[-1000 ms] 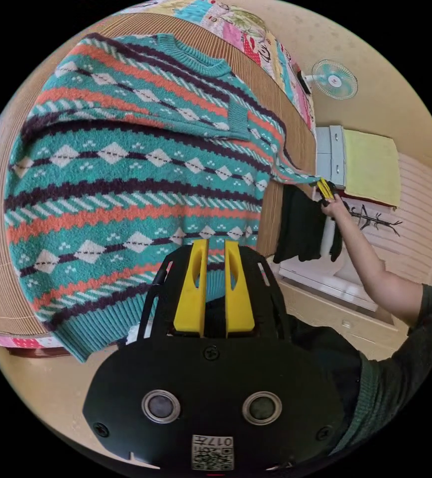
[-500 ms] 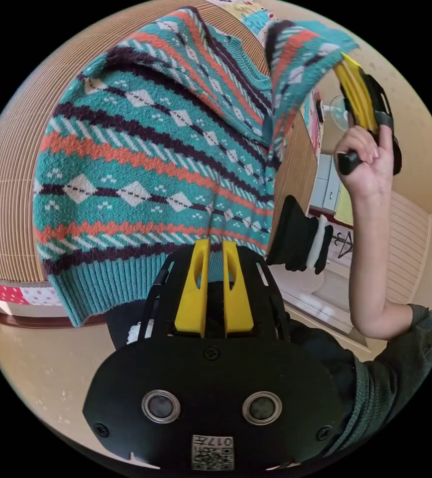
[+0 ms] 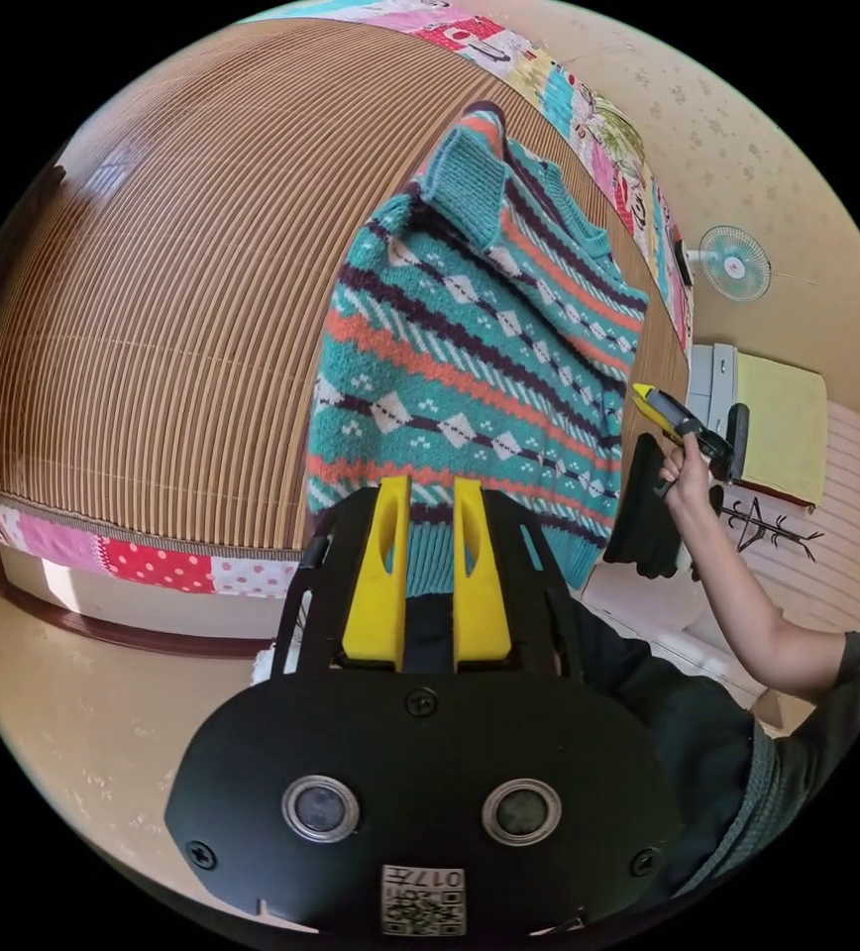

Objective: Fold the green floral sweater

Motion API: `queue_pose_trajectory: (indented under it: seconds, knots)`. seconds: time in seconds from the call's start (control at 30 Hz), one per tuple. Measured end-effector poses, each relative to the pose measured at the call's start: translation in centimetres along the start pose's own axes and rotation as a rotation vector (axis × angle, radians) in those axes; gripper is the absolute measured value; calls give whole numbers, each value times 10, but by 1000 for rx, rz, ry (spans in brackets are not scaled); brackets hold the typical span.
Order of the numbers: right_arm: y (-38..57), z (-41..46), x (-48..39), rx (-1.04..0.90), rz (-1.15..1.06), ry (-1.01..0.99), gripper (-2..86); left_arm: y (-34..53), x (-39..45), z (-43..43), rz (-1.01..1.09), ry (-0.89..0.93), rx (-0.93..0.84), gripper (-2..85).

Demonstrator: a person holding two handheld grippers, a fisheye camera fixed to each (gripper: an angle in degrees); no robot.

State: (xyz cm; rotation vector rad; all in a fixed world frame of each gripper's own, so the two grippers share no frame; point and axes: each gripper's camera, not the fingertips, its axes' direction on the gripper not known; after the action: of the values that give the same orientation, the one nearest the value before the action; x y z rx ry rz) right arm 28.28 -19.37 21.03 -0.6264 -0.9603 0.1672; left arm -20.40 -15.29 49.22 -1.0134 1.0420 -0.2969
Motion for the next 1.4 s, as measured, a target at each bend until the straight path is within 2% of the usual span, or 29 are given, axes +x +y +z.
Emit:
queue_pose_trajectory:
  seconds: [0.1,0.2,0.27,0.37,0.43,0.57,0.73,0.83,0.9,0.97,1.03,1.2,1.3,1.4]
  knots:
    - [-34,20,-11,-39,-49,-27,125,-3,16,8,32,2,1,77]
    - [-50,39,-34,-138,-201,165,82,-5,37,18,55,22,-6,79]
    - [-55,24,-26,-109,-219,120,57,-8,50,22,58,69,-6,79]
    - [-52,-15,34,7,-40,-93,34,-19,66,18,83,103,28,81]
    - [-37,-26,105,83,180,-231,23,-32,80,13,133,94,62,85]
    - [-18,-10,179,45,450,-295,13,-84,110,22,173,37,105,102]
    - [-24,-36,144,66,252,-269,21,-148,147,55,155,-152,132,128]
    - [-20,-41,121,44,176,-255,42,-175,162,84,121,-216,66,134]
    - [-14,-39,112,28,137,-235,63,-177,176,87,145,-285,34,129]
    - [-10,-28,111,-32,145,-212,81,-163,196,80,206,-379,33,81]
    - [0,-22,122,-66,216,-277,94,-150,211,66,235,-383,53,31]
    - [23,-38,154,-21,322,-347,93,-138,266,-21,392,-212,268,14]
    - [34,-34,169,-115,350,-370,91,-174,267,-53,296,-206,312,16]
    - [50,-43,179,-206,300,-394,87,-200,240,-45,148,-366,231,22]
